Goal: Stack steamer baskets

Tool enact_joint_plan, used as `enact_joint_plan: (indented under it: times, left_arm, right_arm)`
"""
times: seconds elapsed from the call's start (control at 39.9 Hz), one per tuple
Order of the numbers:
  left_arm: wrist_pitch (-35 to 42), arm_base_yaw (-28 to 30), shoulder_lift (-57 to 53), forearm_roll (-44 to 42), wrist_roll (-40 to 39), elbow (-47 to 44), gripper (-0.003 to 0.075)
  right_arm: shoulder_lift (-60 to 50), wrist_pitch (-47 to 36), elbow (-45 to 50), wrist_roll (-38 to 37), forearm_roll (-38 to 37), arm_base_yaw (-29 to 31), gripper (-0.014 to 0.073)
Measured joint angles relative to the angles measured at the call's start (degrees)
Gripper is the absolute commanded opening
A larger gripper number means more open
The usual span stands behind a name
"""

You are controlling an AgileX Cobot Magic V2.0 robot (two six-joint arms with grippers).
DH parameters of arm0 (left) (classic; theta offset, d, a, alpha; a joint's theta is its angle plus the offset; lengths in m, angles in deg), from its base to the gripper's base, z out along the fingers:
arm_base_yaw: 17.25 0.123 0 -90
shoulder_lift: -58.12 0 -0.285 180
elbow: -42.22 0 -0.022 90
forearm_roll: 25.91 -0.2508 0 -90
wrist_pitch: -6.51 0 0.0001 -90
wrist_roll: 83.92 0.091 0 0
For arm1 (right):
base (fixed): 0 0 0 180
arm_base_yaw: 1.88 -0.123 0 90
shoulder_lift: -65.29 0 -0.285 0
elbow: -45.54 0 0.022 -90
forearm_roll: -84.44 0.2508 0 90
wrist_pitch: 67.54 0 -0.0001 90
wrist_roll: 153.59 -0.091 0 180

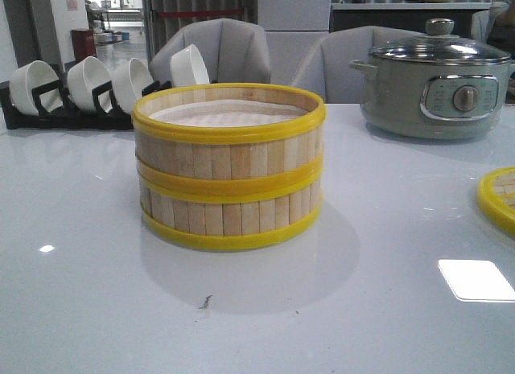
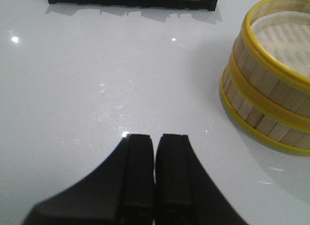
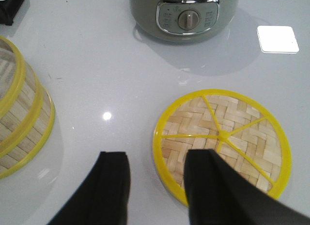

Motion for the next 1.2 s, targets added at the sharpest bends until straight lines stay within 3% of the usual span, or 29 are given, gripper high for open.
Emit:
enact_joint_plan:
  times: [0.33,0.45,0.98,1.2]
  left_arm:
    - [0.00,0.00,0.00,0.00,0.00,0.00,0.0085]
    - [0.00,0.00,0.00,0.00,0.00,0.00,0.0085]
    - [0.00,0.00,0.00,0.00,0.00,0.00,0.0085]
    - [0.00,0.00,0.09,0.00,0.00,0.00,0.0085]
  right_arm:
    - [0.00,0.69,0.00,0.00,0.00,0.00,0.0064]
    - [0.00,1.04,0.00,0.00,0.04,0.00,0.0029]
    - [4.41,4.35,0.00,2.86,0.04,0.00,0.0034]
    - [8.39,4.62,0.00,2.84,0.13,0.00,0.0230]
